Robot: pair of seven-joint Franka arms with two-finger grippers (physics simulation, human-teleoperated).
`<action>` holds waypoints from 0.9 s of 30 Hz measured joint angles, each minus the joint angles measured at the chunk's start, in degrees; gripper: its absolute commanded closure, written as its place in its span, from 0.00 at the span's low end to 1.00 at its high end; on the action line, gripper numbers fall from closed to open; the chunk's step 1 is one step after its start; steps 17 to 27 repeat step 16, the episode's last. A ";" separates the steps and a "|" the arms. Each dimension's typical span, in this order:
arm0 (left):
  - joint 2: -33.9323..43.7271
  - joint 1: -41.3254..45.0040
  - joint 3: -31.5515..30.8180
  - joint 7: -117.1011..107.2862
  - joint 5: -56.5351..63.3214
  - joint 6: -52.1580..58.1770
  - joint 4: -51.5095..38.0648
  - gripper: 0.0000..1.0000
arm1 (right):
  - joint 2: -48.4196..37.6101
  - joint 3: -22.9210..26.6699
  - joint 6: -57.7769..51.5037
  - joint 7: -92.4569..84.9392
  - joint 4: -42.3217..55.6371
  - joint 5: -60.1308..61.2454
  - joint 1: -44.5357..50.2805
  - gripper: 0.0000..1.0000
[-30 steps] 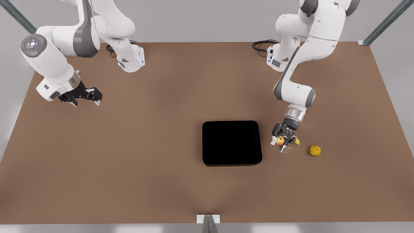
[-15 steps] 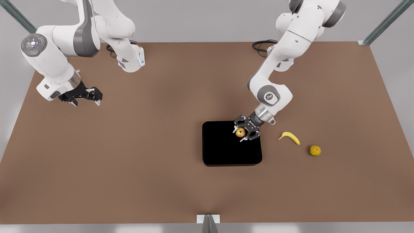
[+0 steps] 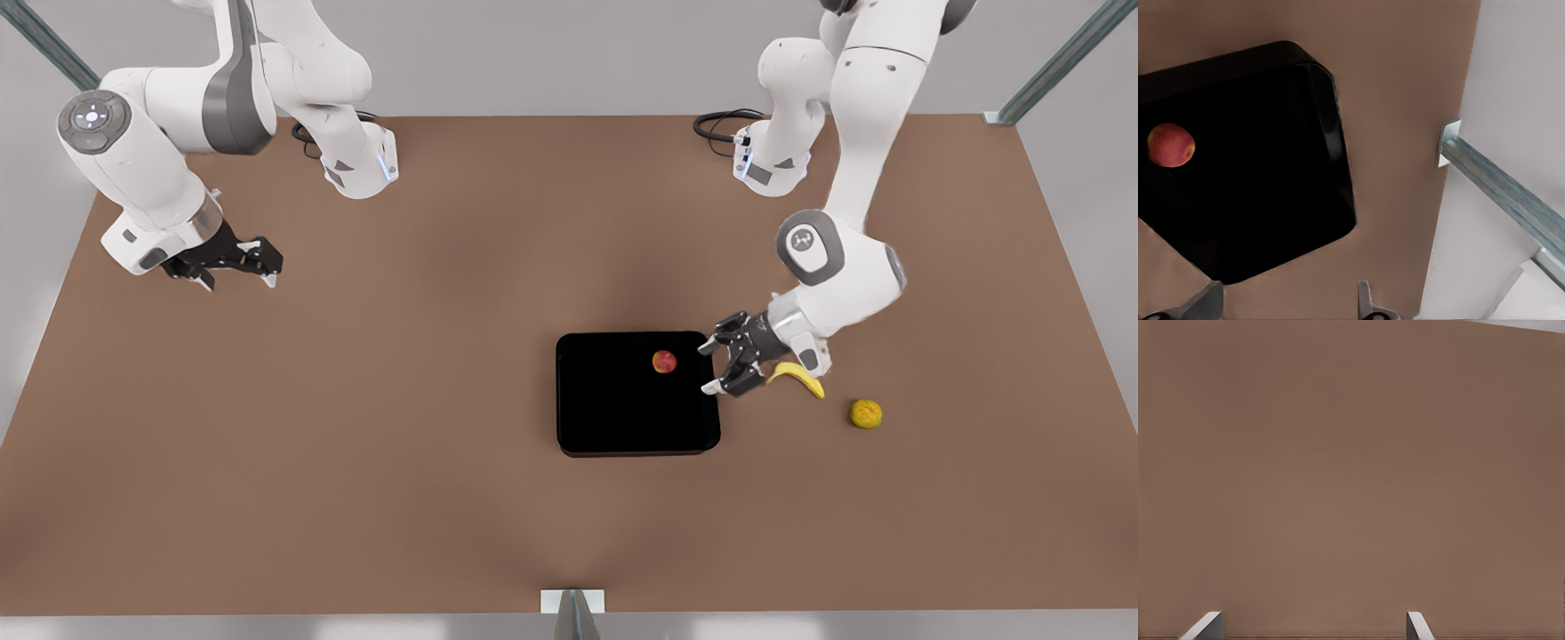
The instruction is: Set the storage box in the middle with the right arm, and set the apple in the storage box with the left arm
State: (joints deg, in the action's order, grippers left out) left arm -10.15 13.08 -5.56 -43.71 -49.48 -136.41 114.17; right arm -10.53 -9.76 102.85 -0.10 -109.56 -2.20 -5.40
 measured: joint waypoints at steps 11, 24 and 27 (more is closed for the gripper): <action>10.24 -6.84 5.91 44.82 42.13 52.68 -21.06 0.00 | -0.10 -0.09 -0.72 0.27 0.39 0.00 0.20 0.00; 2.50 -8.47 5.92 44.42 44.67 55.32 -30.77 0.00 | -0.09 -0.62 -0.80 0.71 0.31 0.09 0.20 0.00; 2.50 -8.47 5.92 44.42 44.67 55.32 -30.77 0.00 | -0.09 -0.62 -0.80 0.71 0.31 0.09 0.20 0.00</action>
